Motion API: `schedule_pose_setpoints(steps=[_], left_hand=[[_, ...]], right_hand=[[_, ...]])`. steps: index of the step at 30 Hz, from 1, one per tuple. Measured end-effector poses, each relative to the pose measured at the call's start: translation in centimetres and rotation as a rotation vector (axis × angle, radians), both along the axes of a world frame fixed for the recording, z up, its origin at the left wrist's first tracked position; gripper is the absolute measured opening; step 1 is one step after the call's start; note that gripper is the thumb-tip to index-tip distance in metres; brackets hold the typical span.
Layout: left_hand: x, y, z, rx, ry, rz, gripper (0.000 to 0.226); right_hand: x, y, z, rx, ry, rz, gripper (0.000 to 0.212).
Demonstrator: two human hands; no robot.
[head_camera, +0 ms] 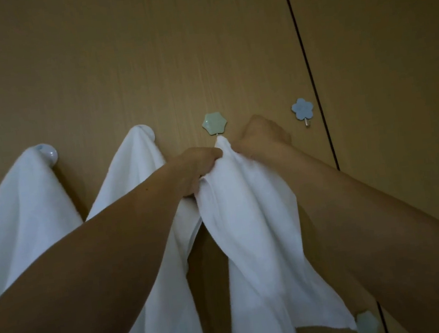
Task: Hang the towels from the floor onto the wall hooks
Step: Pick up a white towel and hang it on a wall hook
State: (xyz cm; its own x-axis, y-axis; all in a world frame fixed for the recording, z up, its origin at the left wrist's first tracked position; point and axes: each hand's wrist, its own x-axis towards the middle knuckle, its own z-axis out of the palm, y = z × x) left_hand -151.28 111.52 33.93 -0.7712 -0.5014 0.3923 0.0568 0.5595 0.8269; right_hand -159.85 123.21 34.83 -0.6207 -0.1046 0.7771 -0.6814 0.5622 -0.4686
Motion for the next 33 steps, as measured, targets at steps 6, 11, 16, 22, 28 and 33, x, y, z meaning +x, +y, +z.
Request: schedule_pose_setpoints(steps=[6, 11, 16, 22, 28, 33], left_hand=[[-0.8, -0.4, -0.4, -0.733, 0.368, 0.4, 0.027], [-0.9, -0.7, -1.7, -1.022, 0.441, 0.288, 0.025], [0.2, 0.3, -1.6, -0.592, 0.328, 0.019, 0.037], [1.5, 1.0, -1.0, -0.39, -0.03, -0.082, 0.041], [1.4, 0.1, -3.5, 0.345, 0.101, -0.397, 0.019], [0.3, 1.5, -6.2, 0.367, 0.347, -0.199, 0.007]], right_hand=[[0.6, -0.6, -2.3, 0.107, 0.48, 0.035, 0.017], [0.5, -0.3, -4.1, -0.027, 0.358, 0.293, 0.031], [1.4, 0.2, -3.5, -0.112, 0.07, 0.485, 0.019], [1.6, 0.7, -3.5, -0.203, -0.248, 0.657, 0.022], [1.0, 1.5, -4.1, -0.246, -0.131, 0.578, 0.013], [0.5, 0.0, -6.7, -0.164, -0.186, 0.56, 0.038]])
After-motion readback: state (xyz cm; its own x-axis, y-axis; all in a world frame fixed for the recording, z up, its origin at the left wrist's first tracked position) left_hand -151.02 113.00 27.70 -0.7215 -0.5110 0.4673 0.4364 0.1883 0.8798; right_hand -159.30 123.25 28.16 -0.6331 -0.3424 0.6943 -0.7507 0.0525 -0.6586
